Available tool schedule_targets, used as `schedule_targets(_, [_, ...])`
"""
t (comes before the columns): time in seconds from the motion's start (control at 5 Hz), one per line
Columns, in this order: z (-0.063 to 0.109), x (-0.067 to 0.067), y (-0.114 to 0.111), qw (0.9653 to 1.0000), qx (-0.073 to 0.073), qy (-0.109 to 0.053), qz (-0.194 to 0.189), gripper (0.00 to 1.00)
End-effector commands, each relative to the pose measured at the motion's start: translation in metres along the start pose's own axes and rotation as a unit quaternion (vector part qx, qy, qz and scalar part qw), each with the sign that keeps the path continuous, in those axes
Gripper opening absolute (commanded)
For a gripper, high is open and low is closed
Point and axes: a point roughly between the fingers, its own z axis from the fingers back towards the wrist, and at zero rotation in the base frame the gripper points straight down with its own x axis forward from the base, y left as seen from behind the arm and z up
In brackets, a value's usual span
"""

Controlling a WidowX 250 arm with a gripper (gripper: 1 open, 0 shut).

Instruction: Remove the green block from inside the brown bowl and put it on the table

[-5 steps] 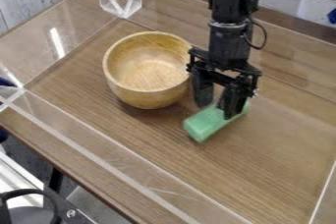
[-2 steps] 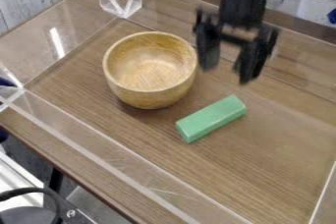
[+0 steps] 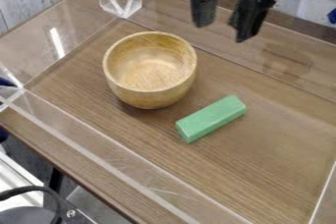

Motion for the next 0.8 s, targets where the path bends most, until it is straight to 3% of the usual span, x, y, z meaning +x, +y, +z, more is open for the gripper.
schedule_targets(0.0, [0.006, -0.018, 0.001, 0.9996, 0.025, -0.004, -0.013, 1.0])
schedule_targets(0.2, [-0.009, -0.024, 0.0, 0.998, 0.025, 0.0, -0.059, 1.0])
schedule_targets(0.4, [-0.025, -0.029, -0.004, 0.9921, 0.025, 0.003, -0.123, 1.0])
schedule_targets(0.6, [-0.04, -0.023, -0.003, 0.9925, 0.014, -0.003, -0.121, 1.0])
